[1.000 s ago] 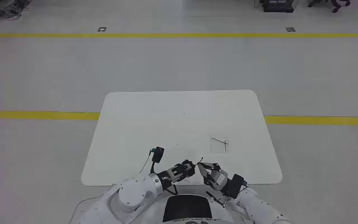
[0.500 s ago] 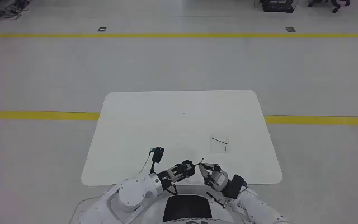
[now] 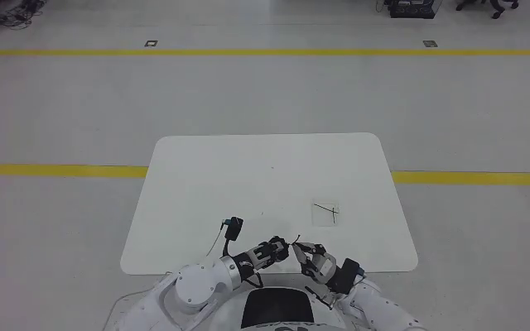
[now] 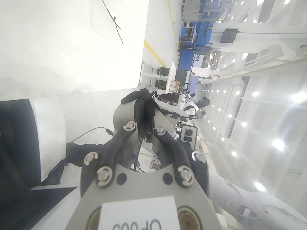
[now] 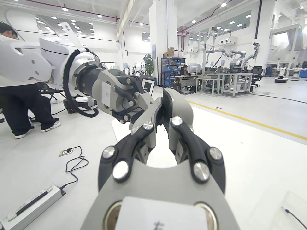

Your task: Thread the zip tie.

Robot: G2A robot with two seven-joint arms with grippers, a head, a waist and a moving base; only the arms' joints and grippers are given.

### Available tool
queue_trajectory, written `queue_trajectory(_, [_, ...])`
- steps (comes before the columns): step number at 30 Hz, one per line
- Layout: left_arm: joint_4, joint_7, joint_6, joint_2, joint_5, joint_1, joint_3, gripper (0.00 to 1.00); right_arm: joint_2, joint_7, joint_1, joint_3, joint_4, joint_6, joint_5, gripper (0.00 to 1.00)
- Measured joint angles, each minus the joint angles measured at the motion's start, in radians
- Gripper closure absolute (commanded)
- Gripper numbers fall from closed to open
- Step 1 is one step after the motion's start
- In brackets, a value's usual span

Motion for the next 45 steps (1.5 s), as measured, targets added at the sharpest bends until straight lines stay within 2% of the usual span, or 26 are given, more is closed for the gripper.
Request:
queue_trajectory(11, [0.000,0.000,0.000,0.000,0.000,0.000,0.000,1.00,-0.006,0.002,0.002,0.000,0.020,-0.020,0.007,1.00])
queue_trajectory(28, [0.000,0.000,0.000,0.000,0.000,0.000,0.000,1.00,-0.009,0.006,0.011,-0.015,0.039,-0.020,0.023,1.00])
queue_trajectory(29, [0.000,0.000,0.000,0.000,0.000,0.000,0.000,1.00,-0.010,0.006,0.011,-0.016,0.039,-0.020,0.025,0.67])
queue_trajectory(30, [0.000,0.000,0.000,0.000,0.000,0.000,0.000,1.00,-0.010,0.007,0.012,-0.018,0.040,-0.020,0.026,0.52])
queue_trajectory(31, [0.000,0.000,0.000,0.000,0.000,0.000,0.000,1.00,-0.010,0.007,0.013,-0.018,0.041,-0.020,0.027,0.00])
queue_trajectory(41, [0.000,0.000,0.000,0.000,0.000,0.000,0.000,1.00,0.008,-0.043,-0.005,0.002,0.045,-0.020,0.031,0.00])
queue_trajectory(45, [0.000,0.000,0.000,0.000,0.000,0.000,0.000,1.00,0.031,-0.078,0.000,-0.053,0.049,-0.020,0.043,0.00])
